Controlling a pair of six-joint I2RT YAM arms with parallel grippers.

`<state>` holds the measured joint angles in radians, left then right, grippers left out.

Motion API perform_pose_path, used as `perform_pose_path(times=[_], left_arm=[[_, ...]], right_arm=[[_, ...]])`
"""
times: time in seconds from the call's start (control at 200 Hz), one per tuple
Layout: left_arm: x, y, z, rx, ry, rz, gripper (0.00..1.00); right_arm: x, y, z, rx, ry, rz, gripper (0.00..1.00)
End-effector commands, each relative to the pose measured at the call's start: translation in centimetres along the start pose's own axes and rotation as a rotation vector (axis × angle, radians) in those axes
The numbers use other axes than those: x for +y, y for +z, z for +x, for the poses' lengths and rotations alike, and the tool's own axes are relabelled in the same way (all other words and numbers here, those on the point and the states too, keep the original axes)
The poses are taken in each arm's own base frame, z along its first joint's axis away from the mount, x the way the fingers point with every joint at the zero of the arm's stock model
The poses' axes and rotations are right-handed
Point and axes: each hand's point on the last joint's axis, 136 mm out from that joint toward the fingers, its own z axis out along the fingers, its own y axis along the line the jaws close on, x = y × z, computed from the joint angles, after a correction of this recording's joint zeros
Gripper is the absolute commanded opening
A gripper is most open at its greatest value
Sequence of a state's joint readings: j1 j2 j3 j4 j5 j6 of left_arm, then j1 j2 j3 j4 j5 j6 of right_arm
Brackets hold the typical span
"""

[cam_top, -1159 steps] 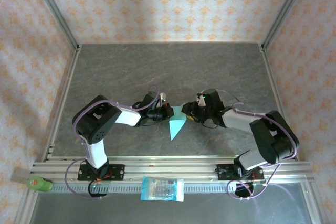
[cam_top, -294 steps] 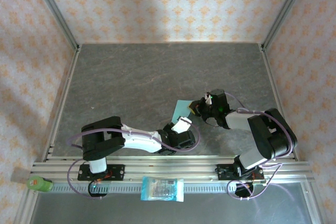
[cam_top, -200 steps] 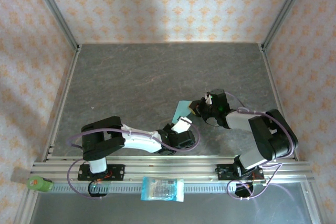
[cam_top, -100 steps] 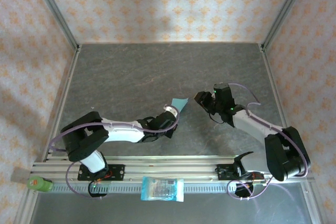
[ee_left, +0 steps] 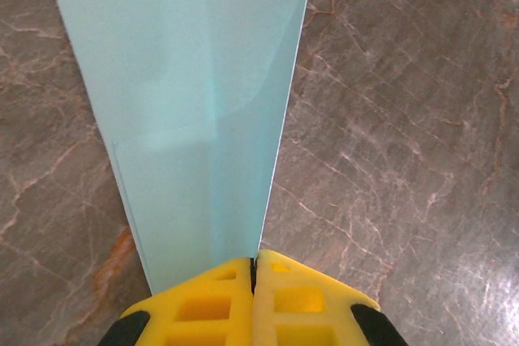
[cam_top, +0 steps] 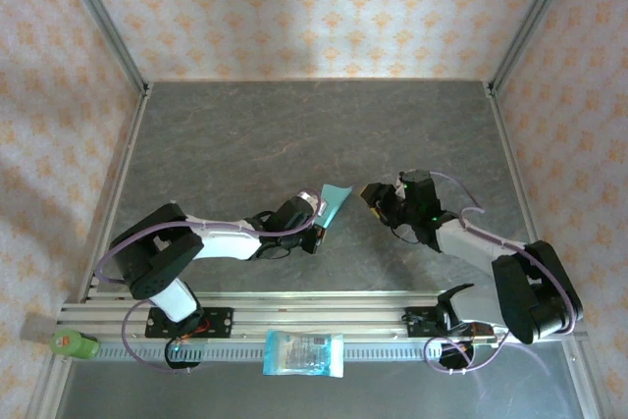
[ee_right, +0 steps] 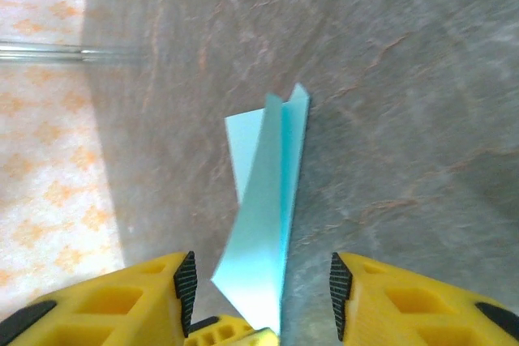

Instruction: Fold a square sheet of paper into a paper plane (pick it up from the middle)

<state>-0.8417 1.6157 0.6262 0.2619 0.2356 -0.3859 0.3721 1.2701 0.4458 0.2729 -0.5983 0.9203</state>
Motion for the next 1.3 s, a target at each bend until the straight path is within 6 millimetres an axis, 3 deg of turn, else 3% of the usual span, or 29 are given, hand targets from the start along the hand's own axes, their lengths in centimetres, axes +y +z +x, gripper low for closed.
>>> perform_pose_path(times=[0.0,0.35,0.601,0.986,1.291], left_arm=[[-0.9,-0.6,-1.2,-0.028,0.041,0.035,0.0],[0.1,-0.9,-1.4,0.026,0.228,-0.158,0.02],[0.0,-0.6,-1.3,0.06,0.374,-0.335,0.03],[0.2,-1.0,-1.5,0.054,0.472,-0.454,0.06],[0.1,-0.9,-1.1,0.06,0.51,-0.468,0.13]], right_arm=[[2.2,0.8,0.5,0.068,0.048,-0.099,0.49],[1.3,4.1,1.2,0.154,0.025,0.05,0.55],[0.1,5.6,1.8,0.219,0.012,0.109,0.52],[-0.9,5.5,2.1,0.246,-0.019,0.165,0.34],[-0.4,5.5,2.2,0.25,-0.021,0.141,0.06]])
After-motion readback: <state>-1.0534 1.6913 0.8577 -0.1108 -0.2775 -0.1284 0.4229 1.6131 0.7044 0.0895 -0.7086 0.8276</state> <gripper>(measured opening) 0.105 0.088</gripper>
